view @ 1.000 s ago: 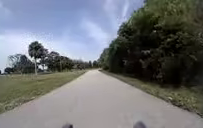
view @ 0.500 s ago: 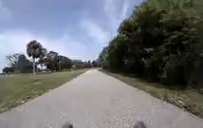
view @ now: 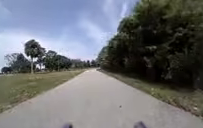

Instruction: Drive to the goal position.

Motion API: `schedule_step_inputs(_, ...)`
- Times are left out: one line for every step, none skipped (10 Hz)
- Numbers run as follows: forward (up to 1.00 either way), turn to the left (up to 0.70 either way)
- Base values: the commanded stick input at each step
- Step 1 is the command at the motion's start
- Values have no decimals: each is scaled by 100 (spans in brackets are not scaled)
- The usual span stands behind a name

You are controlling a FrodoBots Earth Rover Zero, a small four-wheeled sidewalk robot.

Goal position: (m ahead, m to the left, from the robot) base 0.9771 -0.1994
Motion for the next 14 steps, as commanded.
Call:
schedule_step_inputs(70, 0)
schedule_step_inputs(70, 0)
schedule_step_inputs(70, 0)
schedule_step_inputs(70, 0)
schedule_step_inputs(70, 0)
schedule_step_inputs(70, 0)
schedule_step_inputs(70, 0)
schedule_step_inputs(70, 0)
schedule_step_inputs(70, 0)
schedule_step_inputs(70, 0)
schedule_step_inputs(70, 0)
schedule_step_inputs(70, 0)
schedule_step_inputs(70, 0)
schedule_step_inputs(70, 14)
